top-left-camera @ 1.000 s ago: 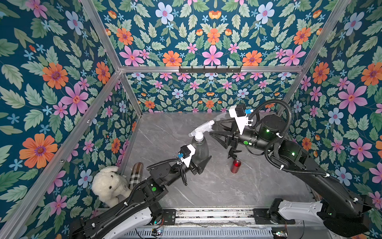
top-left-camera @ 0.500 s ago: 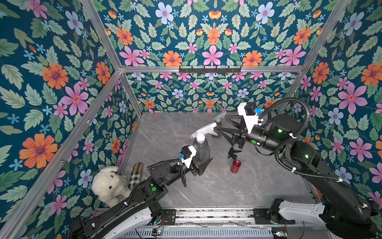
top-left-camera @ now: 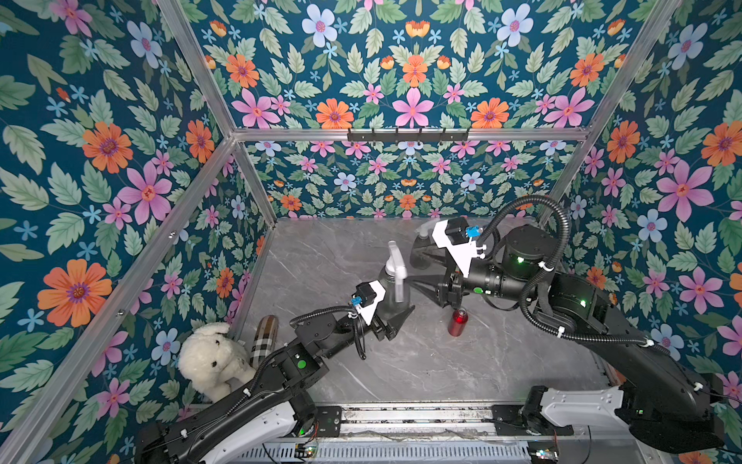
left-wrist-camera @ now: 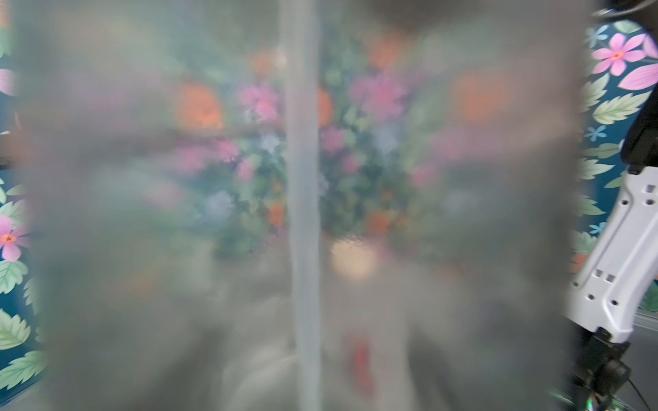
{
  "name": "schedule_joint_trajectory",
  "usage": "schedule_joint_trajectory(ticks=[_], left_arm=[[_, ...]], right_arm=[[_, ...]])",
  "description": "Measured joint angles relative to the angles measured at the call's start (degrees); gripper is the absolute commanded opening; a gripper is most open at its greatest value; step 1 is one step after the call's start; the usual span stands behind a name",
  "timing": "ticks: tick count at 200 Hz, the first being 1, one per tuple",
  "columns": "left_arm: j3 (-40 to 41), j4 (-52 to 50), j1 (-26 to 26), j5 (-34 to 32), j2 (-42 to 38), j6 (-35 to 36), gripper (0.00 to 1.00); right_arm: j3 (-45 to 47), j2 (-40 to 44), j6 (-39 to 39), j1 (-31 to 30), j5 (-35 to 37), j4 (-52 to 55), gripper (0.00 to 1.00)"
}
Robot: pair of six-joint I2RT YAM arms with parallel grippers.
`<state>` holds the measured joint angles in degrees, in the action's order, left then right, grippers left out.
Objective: Attach spray nozzles to spray bottles
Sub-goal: Screw the spray nozzle on the spray bottle.
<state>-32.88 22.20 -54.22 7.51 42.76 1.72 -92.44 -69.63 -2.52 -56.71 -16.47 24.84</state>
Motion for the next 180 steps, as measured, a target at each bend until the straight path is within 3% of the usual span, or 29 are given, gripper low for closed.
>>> schedule_joint_trajectory(ticks=[65,141,180], left_arm=[[0.4,0.0,0.1,1.9,-0.7,-0.1,0.0],[1.1,0.1,0.7,8.7,-1.8,-0.4,0.0],[1.1,0.1,0.7,10.6,-1.6,-0.8,0.0]], right_arm=[[-0.9,-0.9,-1.3,1.9,0.5,0.7,0.7],[-2.7,-3.3,-1.5,6.5,-14.9,0.7,0.7],[-4.6,-5.3,-1.7,6.6,-19.8,0.9,0.62]])
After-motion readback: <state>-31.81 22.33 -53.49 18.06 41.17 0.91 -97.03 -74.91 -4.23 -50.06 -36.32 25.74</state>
